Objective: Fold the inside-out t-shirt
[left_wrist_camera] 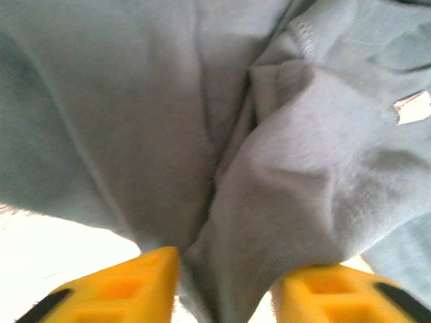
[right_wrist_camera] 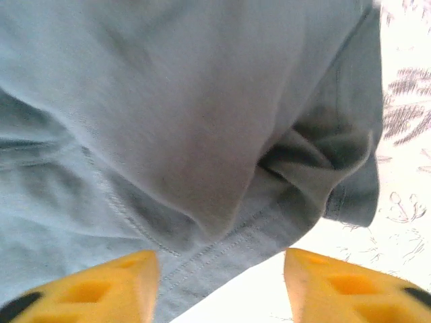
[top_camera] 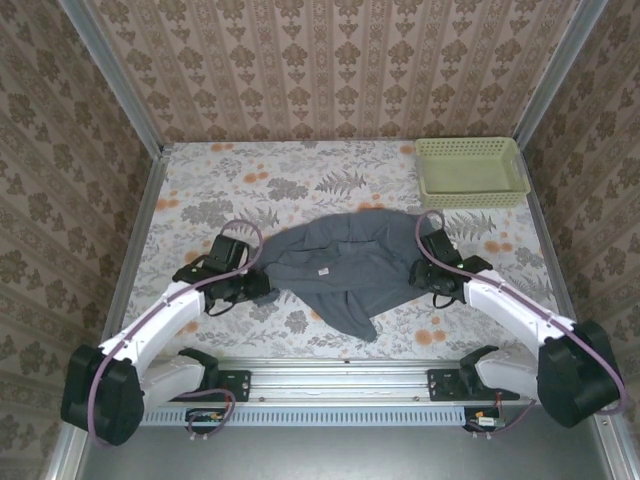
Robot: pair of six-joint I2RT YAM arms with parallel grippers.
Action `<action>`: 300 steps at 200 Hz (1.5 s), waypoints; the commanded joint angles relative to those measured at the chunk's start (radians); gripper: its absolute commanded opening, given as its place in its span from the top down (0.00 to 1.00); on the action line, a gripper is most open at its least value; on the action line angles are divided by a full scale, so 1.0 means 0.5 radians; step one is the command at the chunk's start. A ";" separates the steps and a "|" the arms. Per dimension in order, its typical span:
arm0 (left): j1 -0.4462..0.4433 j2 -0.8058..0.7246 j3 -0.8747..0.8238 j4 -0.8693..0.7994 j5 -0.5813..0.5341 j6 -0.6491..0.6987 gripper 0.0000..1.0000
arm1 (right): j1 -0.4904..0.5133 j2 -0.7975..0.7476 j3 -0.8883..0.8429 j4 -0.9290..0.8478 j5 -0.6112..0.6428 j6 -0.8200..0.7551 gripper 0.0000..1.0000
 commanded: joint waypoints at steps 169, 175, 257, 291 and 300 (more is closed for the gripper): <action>0.426 0.260 0.010 0.284 0.099 -0.087 0.41 | -0.128 0.791 0.477 0.259 -0.021 -0.213 0.44; 0.422 0.295 0.013 0.295 0.097 -0.089 0.43 | -0.129 0.802 0.483 0.260 -0.019 -0.217 0.44; 0.384 0.552 0.096 0.356 0.103 -0.081 0.92 | -0.128 0.801 0.536 0.211 0.022 -0.332 0.98; 0.390 0.472 0.180 0.274 0.083 -0.034 1.00 | -0.129 0.641 0.552 0.156 0.043 -0.371 1.00; 0.392 0.437 0.195 0.252 0.073 -0.029 1.00 | -0.128 0.601 0.548 0.148 0.037 -0.374 1.00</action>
